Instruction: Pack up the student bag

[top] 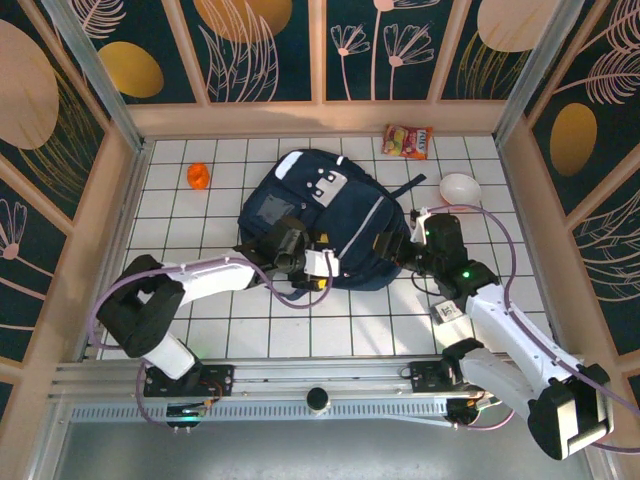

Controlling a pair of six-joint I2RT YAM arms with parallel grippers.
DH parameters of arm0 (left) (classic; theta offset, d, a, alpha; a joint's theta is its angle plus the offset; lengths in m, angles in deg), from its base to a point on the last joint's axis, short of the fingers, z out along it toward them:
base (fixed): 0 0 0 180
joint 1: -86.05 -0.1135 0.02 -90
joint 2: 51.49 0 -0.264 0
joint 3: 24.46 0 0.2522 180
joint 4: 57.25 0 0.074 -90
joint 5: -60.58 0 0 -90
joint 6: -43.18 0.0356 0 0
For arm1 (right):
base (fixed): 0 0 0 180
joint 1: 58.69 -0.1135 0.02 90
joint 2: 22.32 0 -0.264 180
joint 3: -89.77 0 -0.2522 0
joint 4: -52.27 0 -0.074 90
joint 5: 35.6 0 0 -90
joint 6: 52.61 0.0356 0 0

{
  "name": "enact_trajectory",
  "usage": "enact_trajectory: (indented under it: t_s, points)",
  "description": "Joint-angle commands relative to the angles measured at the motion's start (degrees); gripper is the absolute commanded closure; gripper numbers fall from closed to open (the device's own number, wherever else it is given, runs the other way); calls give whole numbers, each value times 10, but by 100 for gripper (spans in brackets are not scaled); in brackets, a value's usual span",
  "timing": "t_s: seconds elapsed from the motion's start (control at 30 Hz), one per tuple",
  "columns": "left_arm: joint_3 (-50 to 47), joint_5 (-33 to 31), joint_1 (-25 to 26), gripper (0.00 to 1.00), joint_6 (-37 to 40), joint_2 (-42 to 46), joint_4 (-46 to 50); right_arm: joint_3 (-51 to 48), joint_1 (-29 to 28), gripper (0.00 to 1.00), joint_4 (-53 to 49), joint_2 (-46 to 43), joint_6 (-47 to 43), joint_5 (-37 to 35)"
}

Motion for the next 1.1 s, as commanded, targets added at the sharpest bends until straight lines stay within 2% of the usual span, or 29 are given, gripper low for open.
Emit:
enact_trajectory:
  t_s: [0.0,0.13,0.2,0.23,0.4,0.57,0.7,0.77,0.87,1.07]
  points:
    - [19,-19,4,33,6,-39,-63,-8,-8,57,4,-8,-4,-8]
    - [60,-21,3,75,-81,-52,-27,8,-34,59,-7,-47,-48,-96]
    - [63,5,-4,96,-135,-35,-28,12,-35,58,-1,-71,-74,-105]
    - [65,22,-8,100,-160,-25,-29,14,-34,58,3,-75,-85,-99]
    - [80,111,-35,100,-251,19,-27,35,-45,61,-23,-34,-122,-48]
    - [119,148,-47,100,-284,18,-3,45,-122,60,-45,3,-139,-93]
    - [132,171,-56,100,-305,18,5,67,-140,55,-94,39,-146,-142]
    - [131,180,-57,100,-306,20,4,71,-142,48,-102,51,-166,-166]
    - [130,197,-59,100,-310,19,3,75,-129,45,-99,71,-195,-182]
    - [135,225,-60,100,-309,19,7,85,-108,37,-51,111,-229,-174]
